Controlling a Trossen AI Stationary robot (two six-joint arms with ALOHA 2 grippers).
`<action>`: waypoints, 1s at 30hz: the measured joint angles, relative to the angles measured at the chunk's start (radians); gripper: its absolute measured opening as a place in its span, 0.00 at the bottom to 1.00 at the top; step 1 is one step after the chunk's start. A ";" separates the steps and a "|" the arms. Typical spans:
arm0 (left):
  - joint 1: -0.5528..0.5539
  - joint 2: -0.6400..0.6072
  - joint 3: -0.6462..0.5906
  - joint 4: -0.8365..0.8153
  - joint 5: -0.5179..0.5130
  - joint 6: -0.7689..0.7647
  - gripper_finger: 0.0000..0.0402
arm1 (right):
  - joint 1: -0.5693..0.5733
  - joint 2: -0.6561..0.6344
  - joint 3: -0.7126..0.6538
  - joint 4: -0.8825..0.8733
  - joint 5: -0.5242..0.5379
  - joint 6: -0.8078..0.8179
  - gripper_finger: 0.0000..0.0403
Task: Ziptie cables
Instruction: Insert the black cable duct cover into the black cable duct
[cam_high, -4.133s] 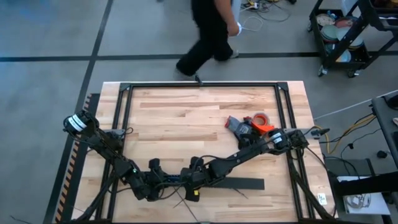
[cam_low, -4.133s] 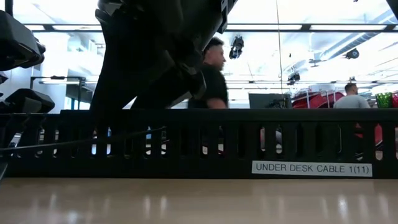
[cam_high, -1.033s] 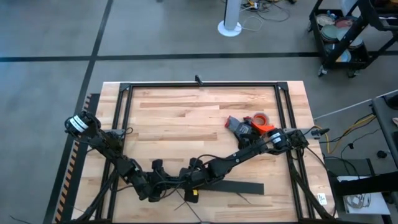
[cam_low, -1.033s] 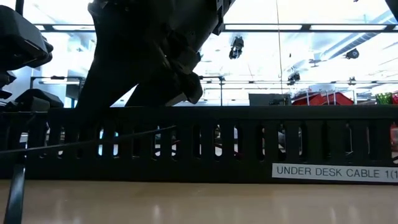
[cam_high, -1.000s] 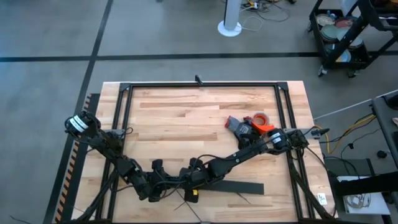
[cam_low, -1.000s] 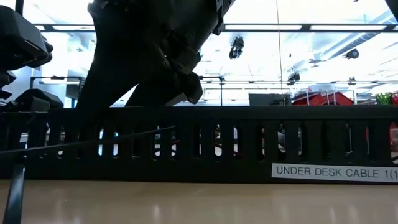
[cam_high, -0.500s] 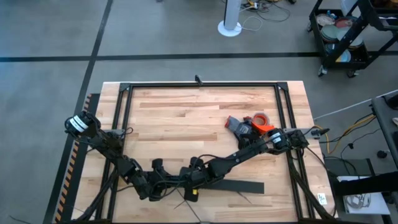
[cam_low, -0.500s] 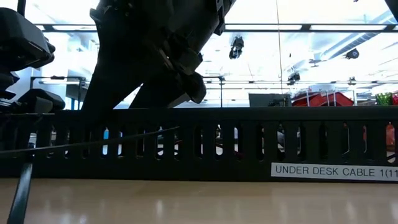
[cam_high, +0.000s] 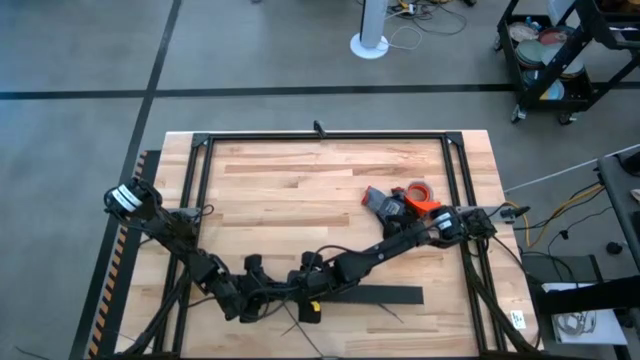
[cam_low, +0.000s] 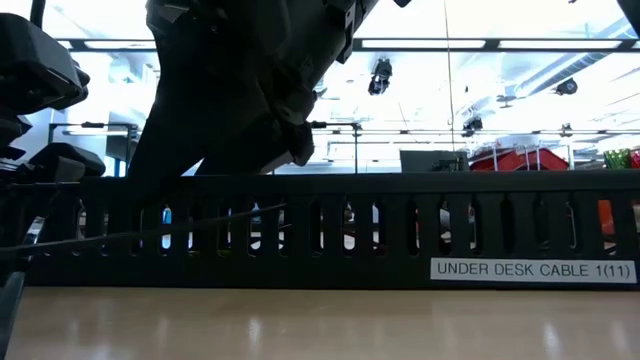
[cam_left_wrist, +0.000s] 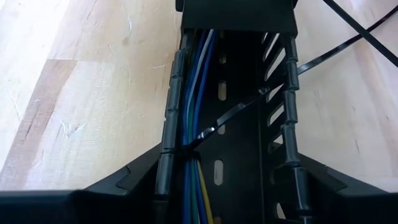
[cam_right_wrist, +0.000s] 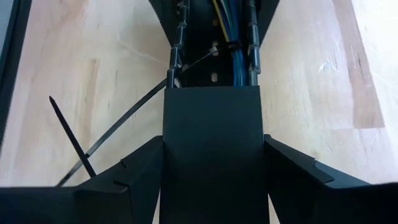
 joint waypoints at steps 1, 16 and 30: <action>0.002 0.000 0.000 -0.003 -0.002 0.002 0.58 | 0.004 0.000 0.000 0.000 0.000 -0.011 0.54; 0.007 -0.002 -0.006 0.008 -0.004 0.010 0.58 | 0.013 0.001 0.001 0.000 0.009 -0.008 0.53; 0.008 -0.002 -0.006 -0.006 0.004 -0.027 0.58 | 0.004 0.001 0.001 0.014 -0.012 -0.003 0.55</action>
